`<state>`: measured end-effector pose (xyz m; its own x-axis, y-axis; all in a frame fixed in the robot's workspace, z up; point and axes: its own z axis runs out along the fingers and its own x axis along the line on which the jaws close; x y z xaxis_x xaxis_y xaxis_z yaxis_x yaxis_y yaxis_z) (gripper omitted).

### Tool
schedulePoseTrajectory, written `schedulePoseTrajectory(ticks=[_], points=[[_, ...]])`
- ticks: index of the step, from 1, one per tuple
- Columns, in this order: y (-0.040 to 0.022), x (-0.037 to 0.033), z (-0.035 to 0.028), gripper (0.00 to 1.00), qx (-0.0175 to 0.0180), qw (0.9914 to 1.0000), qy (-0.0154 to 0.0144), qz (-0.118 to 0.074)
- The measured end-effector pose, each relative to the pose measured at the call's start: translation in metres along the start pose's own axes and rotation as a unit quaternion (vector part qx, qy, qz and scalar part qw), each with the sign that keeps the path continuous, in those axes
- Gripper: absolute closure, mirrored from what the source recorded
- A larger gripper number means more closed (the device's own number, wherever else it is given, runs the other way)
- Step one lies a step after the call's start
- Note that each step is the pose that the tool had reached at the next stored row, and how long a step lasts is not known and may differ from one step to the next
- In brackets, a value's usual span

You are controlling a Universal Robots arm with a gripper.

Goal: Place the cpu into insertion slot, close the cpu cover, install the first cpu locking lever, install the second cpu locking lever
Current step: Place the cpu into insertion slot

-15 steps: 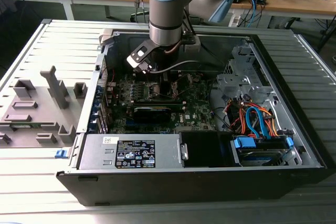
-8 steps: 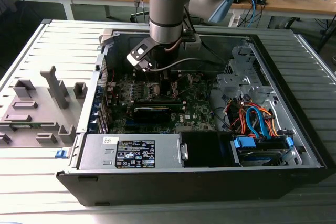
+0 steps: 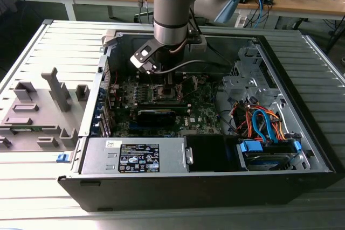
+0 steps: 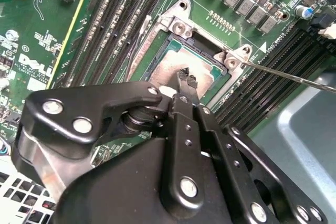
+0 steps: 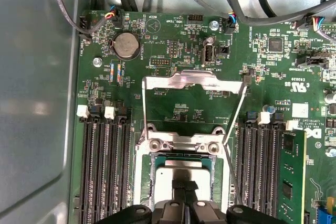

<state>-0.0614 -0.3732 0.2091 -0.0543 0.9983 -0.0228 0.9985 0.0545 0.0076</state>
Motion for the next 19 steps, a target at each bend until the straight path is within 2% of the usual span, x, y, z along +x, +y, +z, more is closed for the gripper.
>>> schedulePoseTrajectory(ticks=[5, 9, 10, 14, 19], points=[[0.0002, -0.0004, 0.0033, 0.89, 0.0021, 1.00000, -0.0003, 0.000], [0.0003, -0.0003, 0.0036, 0.89, 0.0020, 1.00000, 0.0000, 0.000], [0.0005, -0.0001, 0.0022, 0.89, 0.0013, 1.00000, 0.0010, 0.000], [0.0004, -0.0007, -0.0118, 0.89, 0.0019, 1.00000, 0.0001, 0.000], [0.0005, -0.0009, -0.0215, 0.89, 0.0019, 1.00000, 0.0001, 0.000]])
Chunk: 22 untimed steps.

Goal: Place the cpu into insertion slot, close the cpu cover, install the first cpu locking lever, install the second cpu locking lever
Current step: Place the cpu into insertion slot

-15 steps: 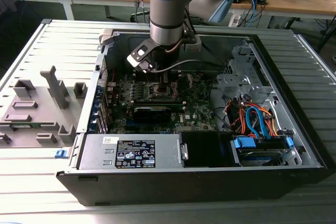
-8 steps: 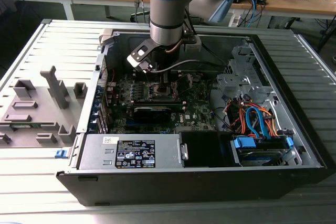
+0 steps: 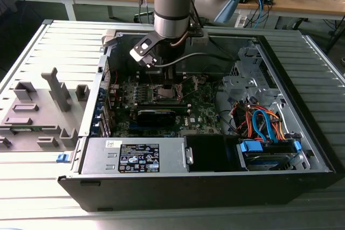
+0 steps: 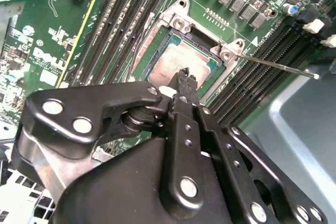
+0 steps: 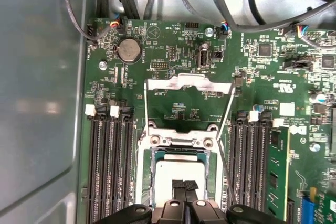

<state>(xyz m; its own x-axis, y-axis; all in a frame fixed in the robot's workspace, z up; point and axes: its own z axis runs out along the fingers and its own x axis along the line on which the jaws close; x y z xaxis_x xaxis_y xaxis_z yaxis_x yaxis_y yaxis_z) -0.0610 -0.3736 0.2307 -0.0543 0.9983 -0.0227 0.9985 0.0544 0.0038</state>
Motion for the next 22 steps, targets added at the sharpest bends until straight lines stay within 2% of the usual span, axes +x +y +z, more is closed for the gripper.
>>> schedulePoseTrajectory(ticks=[7, 16, 18, 20, 22], points=[[0.0001, -0.0002, -0.0117, 0.89, 0.0000, 1.00000, 0.0000, 0.000], [0.0001, -0.0005, -0.0210, 0.89, 0.0000, 1.00000, 0.0000, 0.000], [0.0001, -0.0006, -0.0257, 0.89, 0.0000, 1.00000, 0.0000, 0.000], [0.0002, -0.0007, -0.0334, 0.89, 0.0000, 1.00000, 0.0000, 0.000], [0.0001, -0.0008, -0.0376, 0.89, 0.0000, 1.00000, 0.0000, 0.000]])
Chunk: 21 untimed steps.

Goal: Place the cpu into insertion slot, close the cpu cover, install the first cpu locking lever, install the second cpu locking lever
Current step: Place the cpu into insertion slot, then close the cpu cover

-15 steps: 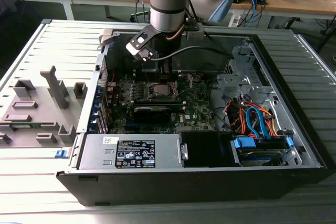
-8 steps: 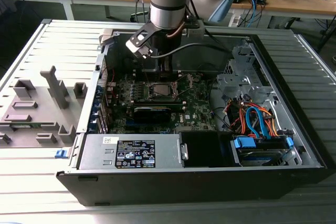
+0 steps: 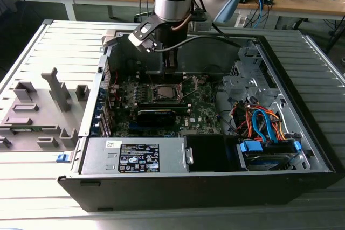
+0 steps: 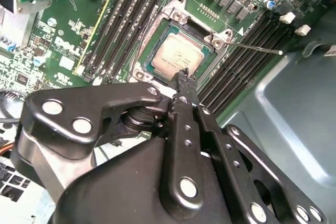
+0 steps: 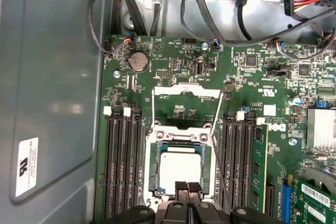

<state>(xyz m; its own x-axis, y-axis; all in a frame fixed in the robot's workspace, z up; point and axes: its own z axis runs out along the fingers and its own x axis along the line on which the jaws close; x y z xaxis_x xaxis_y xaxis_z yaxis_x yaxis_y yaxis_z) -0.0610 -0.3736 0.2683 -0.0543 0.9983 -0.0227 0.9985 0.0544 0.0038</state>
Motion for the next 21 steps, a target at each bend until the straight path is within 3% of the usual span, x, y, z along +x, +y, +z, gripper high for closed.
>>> schedulePoseTrajectory(ticks=[9, 20, 21], points=[[0.0001, -0.0003, -0.0132, 0.89, 0.0000, 1.00000, 0.0000, 0.000], [0.0003, -0.0009, -0.0135, 0.89, 0.0000, 1.00000, 0.0002, 0.000], [0.0037, -0.0017, -0.0134, 0.89, 0.0000, 1.00000, 0.0002, 0.000]])
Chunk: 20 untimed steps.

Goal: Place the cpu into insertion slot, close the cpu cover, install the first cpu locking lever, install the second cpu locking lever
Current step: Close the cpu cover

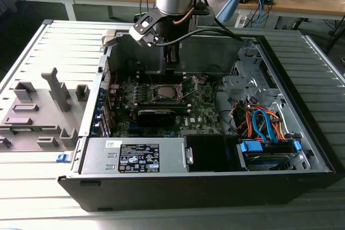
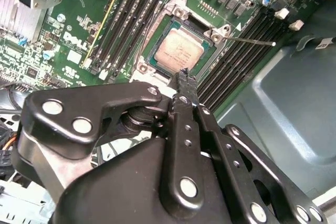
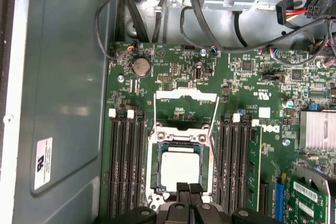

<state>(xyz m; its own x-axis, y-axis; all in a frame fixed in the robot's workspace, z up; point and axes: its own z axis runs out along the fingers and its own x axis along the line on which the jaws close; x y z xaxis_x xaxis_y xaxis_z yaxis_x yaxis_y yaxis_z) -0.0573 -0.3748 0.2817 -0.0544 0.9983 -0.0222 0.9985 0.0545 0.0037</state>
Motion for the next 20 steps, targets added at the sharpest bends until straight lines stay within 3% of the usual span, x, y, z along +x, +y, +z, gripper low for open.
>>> schedulePoseTrajectory(ticks=[3, 8, 11, 16, 20], points=[[0.0066, -0.0014, 0.0000, 0.89, 0.0003, 1.00000, 0.0000, 0.000], [0.0241, -0.0030, 0.0004, 0.89, 0.0020, 1.00000, 0.0002, 0.000], [0.0382, -0.0037, 0.0015, 0.89, 0.0035, 0.99999, 0.0002, 0.000], [0.0564, -0.0046, 0.0041, 0.89, 0.0059, 0.99998, 0.0003, 0.000], [0.0780, -0.0057, 0.0087, 0.89, 0.0090, 0.99996, 0.0005, 0.000]])
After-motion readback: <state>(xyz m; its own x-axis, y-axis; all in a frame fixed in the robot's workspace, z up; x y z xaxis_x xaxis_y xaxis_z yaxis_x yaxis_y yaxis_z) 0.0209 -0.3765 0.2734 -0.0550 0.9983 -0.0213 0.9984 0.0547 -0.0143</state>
